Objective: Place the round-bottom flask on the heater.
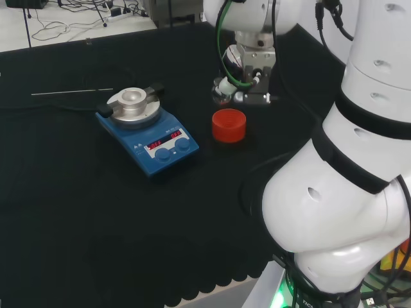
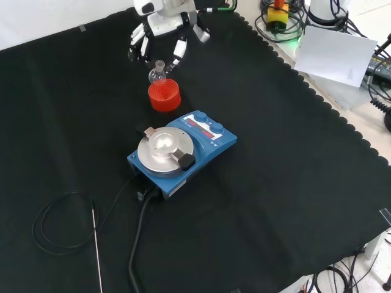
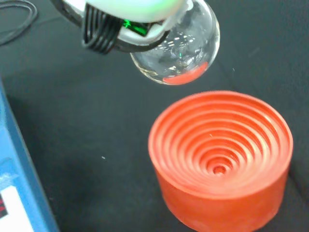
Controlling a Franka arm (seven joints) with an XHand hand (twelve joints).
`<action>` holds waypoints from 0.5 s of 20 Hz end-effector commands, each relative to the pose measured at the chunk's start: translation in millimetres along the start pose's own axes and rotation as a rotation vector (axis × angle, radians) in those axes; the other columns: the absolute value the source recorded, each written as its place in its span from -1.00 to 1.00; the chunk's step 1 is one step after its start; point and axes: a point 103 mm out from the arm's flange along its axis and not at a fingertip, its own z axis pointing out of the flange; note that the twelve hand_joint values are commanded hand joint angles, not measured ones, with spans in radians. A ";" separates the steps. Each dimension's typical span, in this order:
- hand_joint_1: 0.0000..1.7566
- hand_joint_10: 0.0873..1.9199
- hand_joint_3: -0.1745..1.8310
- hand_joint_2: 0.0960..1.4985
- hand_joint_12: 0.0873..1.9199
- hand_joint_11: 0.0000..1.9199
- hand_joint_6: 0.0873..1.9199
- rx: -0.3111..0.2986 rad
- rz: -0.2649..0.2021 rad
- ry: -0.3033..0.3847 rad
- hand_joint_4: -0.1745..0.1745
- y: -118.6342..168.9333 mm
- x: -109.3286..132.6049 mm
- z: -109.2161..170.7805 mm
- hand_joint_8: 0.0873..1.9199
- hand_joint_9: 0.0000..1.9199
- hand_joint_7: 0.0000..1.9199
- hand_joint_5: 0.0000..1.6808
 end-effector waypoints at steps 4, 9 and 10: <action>0.26 -0.50 -0.08 -0.15 0.31 -0.51 -0.01 0.021 -0.054 -0.002 0.38 0.4 54.1 -36.2 -0.38 -0.29 -0.54 0.33; 0.26 -0.50 -0.08 -0.15 0.31 -0.51 -0.01 0.039 -0.097 0.010 0.39 10.3 89.9 -41.1 -0.38 -0.29 -0.54 0.33; 0.26 -0.50 -0.08 -0.16 0.30 -0.51 -0.01 0.042 -0.107 0.005 0.39 12.9 96.6 -41.7 -0.38 -0.30 -0.54 0.33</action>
